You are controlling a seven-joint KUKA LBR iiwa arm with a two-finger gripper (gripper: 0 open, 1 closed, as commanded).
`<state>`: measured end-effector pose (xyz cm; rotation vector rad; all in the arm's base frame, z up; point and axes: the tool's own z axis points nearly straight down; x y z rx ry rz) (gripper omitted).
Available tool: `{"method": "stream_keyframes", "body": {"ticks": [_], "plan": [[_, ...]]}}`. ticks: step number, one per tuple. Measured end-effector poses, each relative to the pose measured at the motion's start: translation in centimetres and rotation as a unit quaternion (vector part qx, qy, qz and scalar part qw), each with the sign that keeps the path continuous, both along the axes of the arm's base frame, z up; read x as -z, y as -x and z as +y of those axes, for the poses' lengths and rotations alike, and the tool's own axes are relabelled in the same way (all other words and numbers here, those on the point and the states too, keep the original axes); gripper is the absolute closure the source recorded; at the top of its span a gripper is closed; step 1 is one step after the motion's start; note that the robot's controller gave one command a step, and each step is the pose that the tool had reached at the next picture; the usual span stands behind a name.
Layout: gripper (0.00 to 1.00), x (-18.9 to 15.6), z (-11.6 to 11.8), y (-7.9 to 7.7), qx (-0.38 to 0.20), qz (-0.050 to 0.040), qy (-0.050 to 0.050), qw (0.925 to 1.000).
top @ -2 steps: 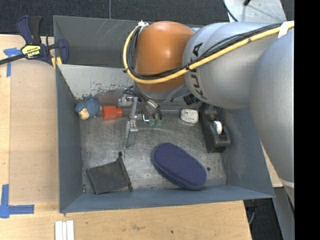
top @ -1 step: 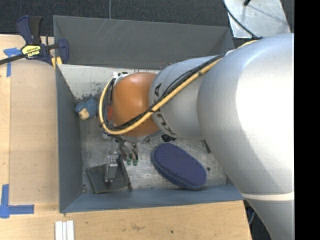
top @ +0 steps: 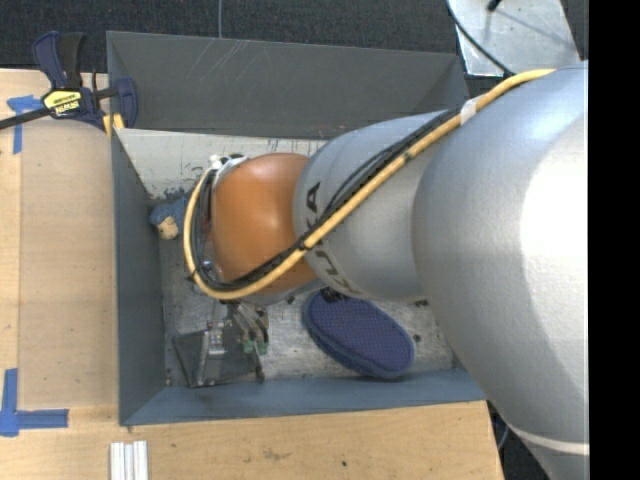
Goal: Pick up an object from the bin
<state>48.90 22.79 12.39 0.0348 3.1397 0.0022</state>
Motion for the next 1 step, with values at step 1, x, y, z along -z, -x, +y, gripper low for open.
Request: {"method": "stream_keyframes", "body": {"ticks": [1], "plan": [[0.00, 5.13, -1.27, 0.28, 0.017, -0.0057, -0.002, 0.9998]]}}
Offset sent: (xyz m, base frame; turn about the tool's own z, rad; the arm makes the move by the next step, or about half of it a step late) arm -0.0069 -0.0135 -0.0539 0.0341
